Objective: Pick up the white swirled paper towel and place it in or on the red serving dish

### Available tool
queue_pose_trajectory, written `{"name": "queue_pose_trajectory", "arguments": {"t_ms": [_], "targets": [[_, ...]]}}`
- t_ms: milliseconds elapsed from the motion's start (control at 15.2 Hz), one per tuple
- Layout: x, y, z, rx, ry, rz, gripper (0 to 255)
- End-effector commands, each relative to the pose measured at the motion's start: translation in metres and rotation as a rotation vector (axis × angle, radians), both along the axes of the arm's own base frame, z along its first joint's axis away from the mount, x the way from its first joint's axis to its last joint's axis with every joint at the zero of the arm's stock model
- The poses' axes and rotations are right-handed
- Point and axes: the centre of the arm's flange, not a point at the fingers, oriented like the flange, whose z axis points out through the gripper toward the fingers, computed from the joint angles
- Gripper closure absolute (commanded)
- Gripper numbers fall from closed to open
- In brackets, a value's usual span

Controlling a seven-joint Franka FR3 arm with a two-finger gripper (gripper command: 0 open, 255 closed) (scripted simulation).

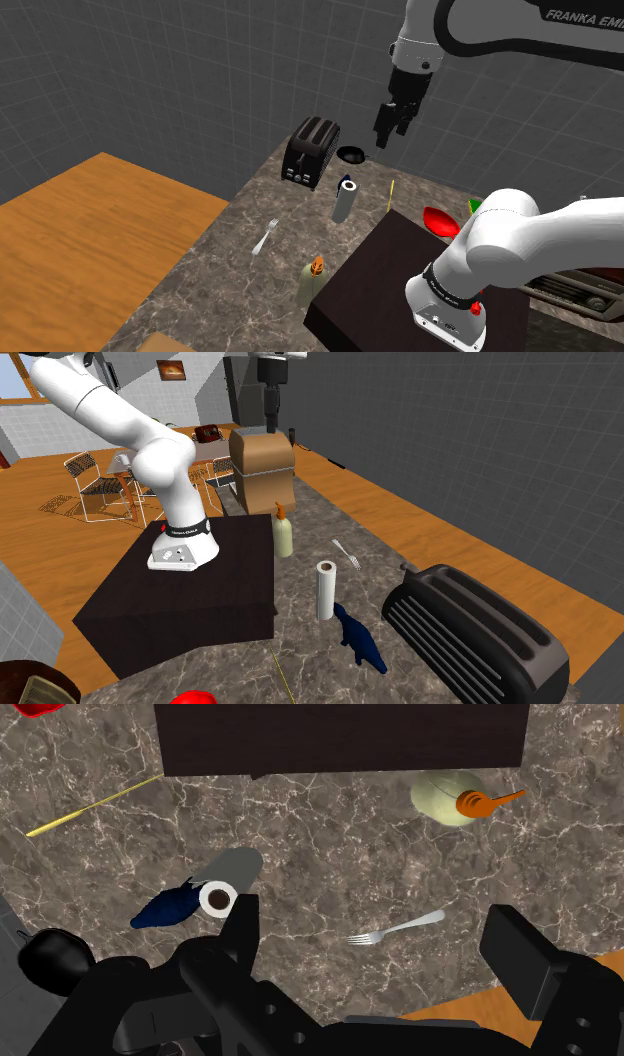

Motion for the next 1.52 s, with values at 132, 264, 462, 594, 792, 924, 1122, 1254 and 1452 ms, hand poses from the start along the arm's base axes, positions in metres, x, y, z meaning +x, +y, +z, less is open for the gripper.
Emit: {"name": "queue_pose_trajectory", "arguments": {"t_ms": [132, 264, 462, 594, 792, 924, 1122, 1254, 1452], "targets": [[0.006, -0.011, -0.023, -0.002, -0.009, 0.002, 0], [0.013, -0.021, -0.045, -0.005, -0.017, 0.005, 0], [0.023, -0.038, -0.079, -0.008, -0.031, 0.008, 0], [0.029, -0.048, -0.101, -0.010, -0.039, 0.011, 0], [0.040, -0.065, -0.135, -0.014, -0.052, 0.014, 0], [0.048, -0.076, -0.157, -0.016, -0.061, 0.017, 0], [0.059, -0.092, -0.190, -0.019, -0.074, 0.020, 0], [0.067, -0.103, -0.212, -0.022, -0.083, 0.023, 0], [0.080, -0.120, -0.244, -0.025, -0.096, 0.027, 0]]}}
